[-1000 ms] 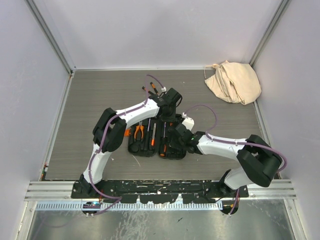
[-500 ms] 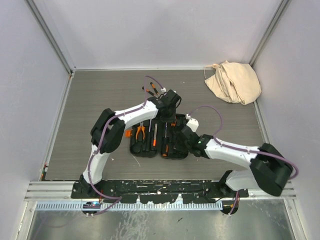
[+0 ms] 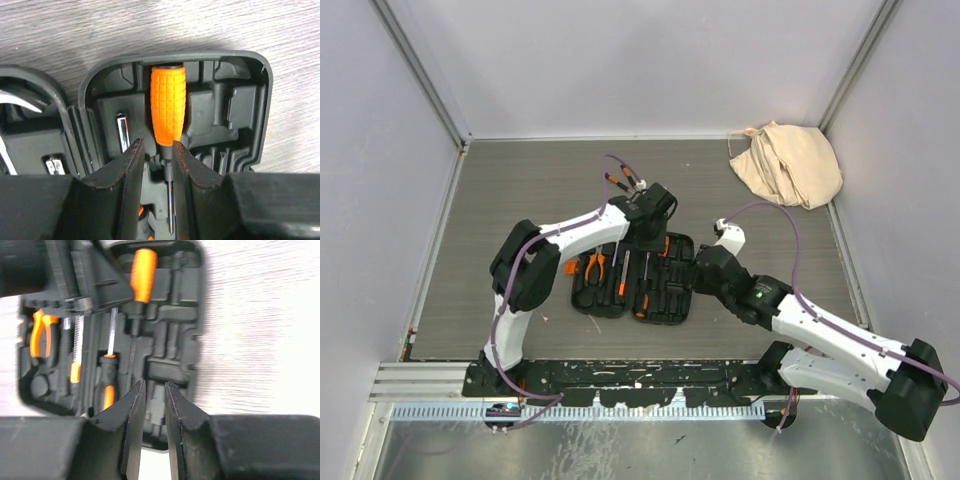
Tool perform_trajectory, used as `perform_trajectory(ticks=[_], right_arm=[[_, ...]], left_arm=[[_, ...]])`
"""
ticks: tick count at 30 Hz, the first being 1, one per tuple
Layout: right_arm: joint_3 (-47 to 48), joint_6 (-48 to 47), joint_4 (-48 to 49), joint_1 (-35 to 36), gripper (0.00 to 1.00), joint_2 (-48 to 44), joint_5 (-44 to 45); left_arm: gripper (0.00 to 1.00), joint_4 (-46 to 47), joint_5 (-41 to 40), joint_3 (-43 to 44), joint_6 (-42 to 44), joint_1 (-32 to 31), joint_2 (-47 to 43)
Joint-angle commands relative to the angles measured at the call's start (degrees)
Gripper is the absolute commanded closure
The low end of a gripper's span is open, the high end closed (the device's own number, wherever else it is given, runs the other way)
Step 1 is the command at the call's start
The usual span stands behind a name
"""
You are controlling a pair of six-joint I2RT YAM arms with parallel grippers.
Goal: Sort the tools into containers
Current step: Adjust the screwdriver in the storage box.
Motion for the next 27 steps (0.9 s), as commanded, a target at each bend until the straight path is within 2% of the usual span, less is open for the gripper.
perform_trajectory(ticks=[1,5,10,14,19,27], right_arm=[[2.2,0.5,-6.1,-3.6,0.71,0.1,5.6],[1.0,-1.2,-4.0,-12.1,0.63,2.9,-2.5],[-2.0,-7.4,8.8,-19.5,0.49,7.6,-19.4],[-1.1,-10.2,13.9,-21.8,0.48,13.6,-24.7],[2.9,-14.4,15.5,-22.7,0.48,22.4,-27.9],[10.3,-23.0,17.5,-22.7,0.48,32.3,-38.2]], left_arm=[[0.68,-4.0,0.0,4.6,1.9,0.1,-6.7],[0.65,-4.5,-1.2,3.5,3.4,0.7,-11.8],[0.62,-4.2,-2.3,-3.2,5.3,3.2,-18.5],[0.62,-4.4,-2.6,-10.5,5.6,7.2,-24.3],[0.61,-4.7,-2.5,-18.1,6.4,12.2,-31.4],[0.58,-5.1,-2.5,-24.3,7.4,18.3,-36.8]])
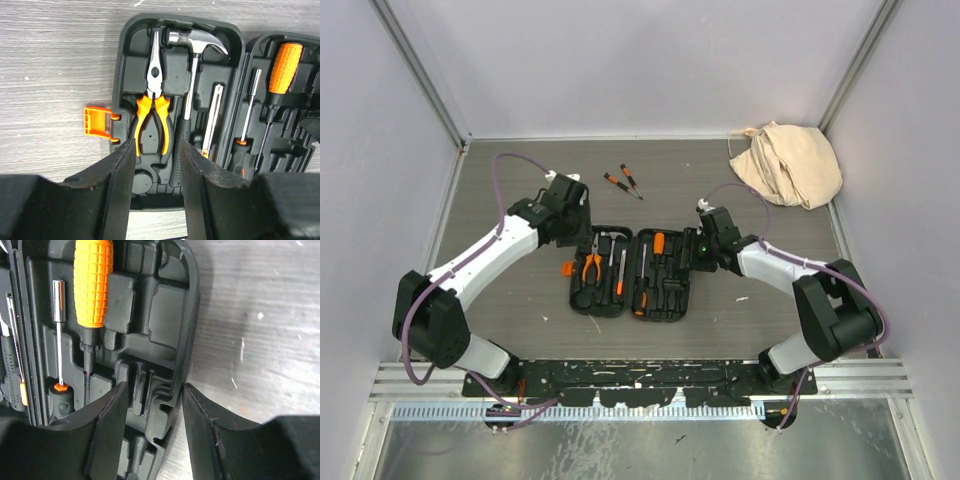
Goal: Sort the tools into containers
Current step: Adjust the screwdriver in the storage box, then pick up the screwdriver from the center of the board.
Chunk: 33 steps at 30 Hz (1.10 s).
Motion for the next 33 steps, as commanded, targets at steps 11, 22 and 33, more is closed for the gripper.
perform_trajectory(ticks=[11,22,33], right_arm=[[12.4,-9.9,-3.0,0.0,0.44,2.5,11.4],[29.7,-15.6,-1.0,0.0,0.44,11.6,11.1],[55.5,-18.9,-0.1,0.0,0.47,37.1,3.6]], left_arm=[[0.59,-0.7,1.0,6.3,1.4,4.4,0.9],[0.58,-4.8,-2.6,1.3,5.2,4.5,-9.3],[0.54,-11.2,-5.5,-6.6,5.6,4.5,-23.5]])
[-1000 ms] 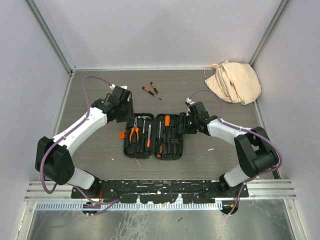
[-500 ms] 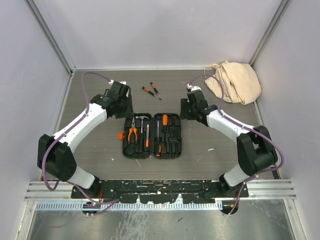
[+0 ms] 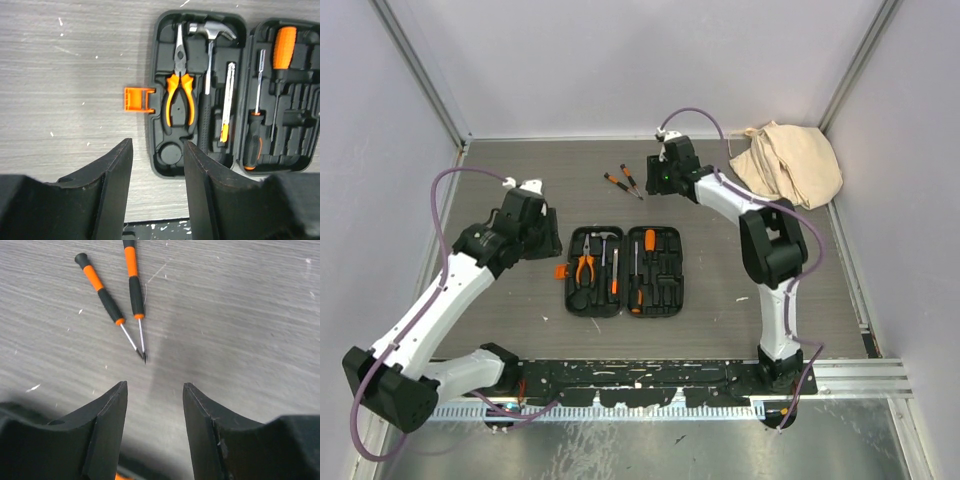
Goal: Sort the tools into containers
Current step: Pick up the screwdriver from the center of the board.
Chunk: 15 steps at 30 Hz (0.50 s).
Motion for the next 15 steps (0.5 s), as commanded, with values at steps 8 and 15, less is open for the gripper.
perform_trajectory(ticks=[8,15], right_arm=[[19.8,-4.5,0.5,0.3,0.5,16.5,-7.1],[27.6,-4.5,-1.3,0.3,0.5,22.2,-8.0]], left_arm=[[0.53,-5.1,-2.5,-4.1,0.2,0.4,-6.7],[0.53,-5.6,-2.0,-4.3,-0.4,0.3,-7.3]])
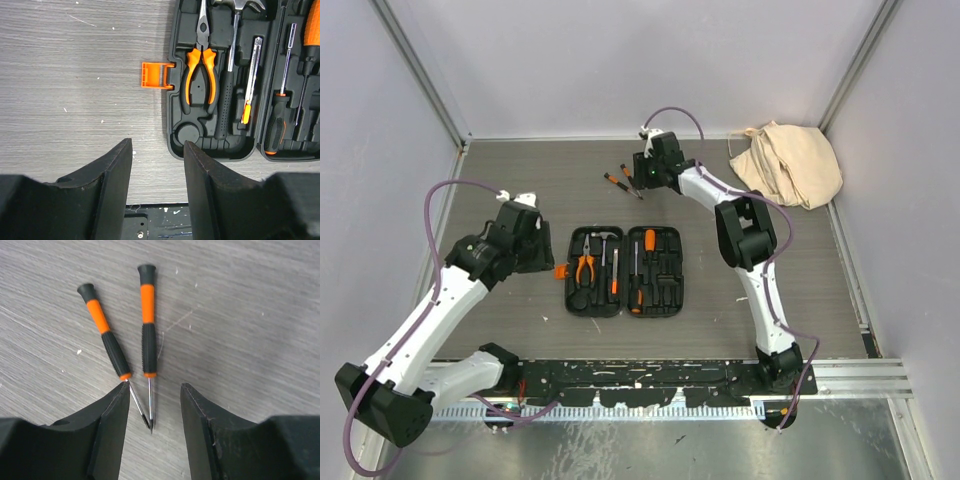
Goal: Sort the tools into containers
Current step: Pick up the screwdriver from the center of the board.
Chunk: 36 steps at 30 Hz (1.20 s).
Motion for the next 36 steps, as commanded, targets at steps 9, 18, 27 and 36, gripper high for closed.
perform_trajectory(ticks=[9,18,27,36], right_arm=[[17.0,-2.8,-4.1,0.3,0.55,8.6,-0.1],[21.5,-5.4,-6.9,1.6,0.56,11.7,0.3],[20.0,-8.4,-9.8,2.8,0.68,12.1,6.7],[15.5,-12.0,-10.8,2.7,0.86,8.6,13.7]], left_arm=[[0.54,-1.1,-0.3,0.0,-1.1,0.4,-2.4],[0.54,-1.2,-0.6,-0.6,-1.4,0.4,-2.8],[0.54,-1.0,-0.7,-0.4,-1.2,0.4,-2.3],[0.54,-0.8,-0.6,-0.1,-0.9,0.4,-1.3]])
